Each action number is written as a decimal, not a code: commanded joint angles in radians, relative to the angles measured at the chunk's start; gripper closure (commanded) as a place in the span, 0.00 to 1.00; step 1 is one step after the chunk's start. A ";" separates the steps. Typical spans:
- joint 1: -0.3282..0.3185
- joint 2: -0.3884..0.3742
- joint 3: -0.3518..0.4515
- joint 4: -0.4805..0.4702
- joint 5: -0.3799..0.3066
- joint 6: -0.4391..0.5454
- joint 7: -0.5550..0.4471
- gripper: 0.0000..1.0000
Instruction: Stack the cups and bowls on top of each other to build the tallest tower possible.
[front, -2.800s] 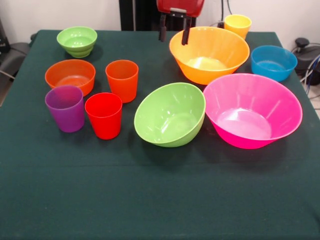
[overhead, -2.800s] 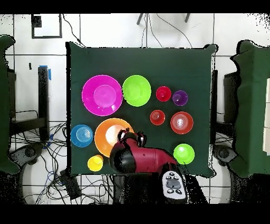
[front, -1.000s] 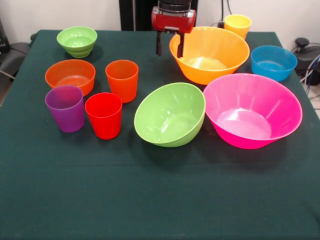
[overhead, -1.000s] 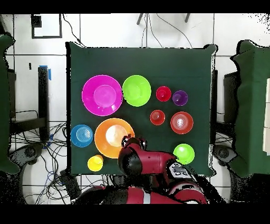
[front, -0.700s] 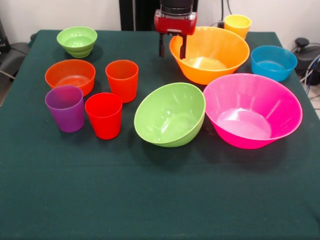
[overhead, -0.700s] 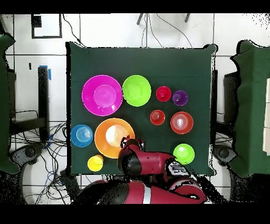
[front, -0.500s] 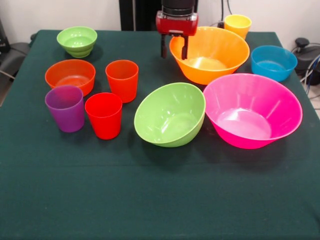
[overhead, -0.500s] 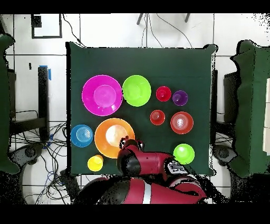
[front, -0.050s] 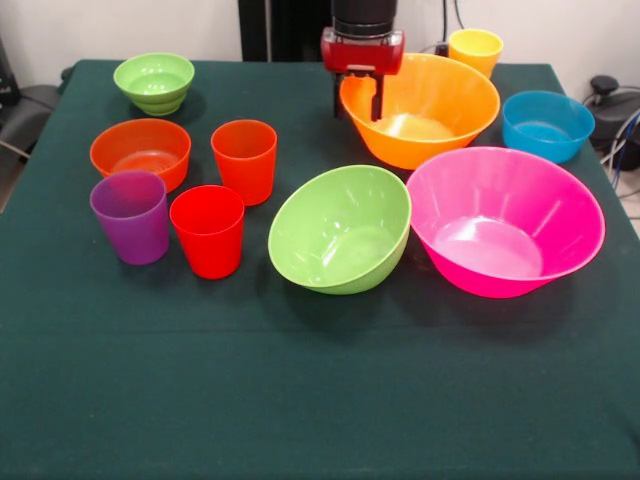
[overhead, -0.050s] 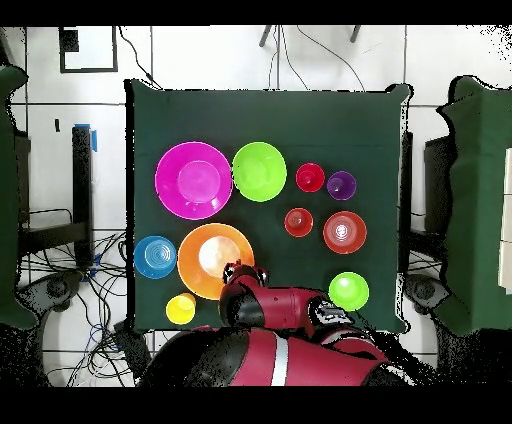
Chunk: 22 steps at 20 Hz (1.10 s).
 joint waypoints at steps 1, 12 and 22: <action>-0.012 0.023 0.099 -0.095 -0.040 -0.012 0.089 1.00; -0.007 0.019 0.098 -0.100 -0.043 -0.014 0.100 1.00; -0.010 -0.012 0.110 -0.071 -0.035 0.005 0.109 1.00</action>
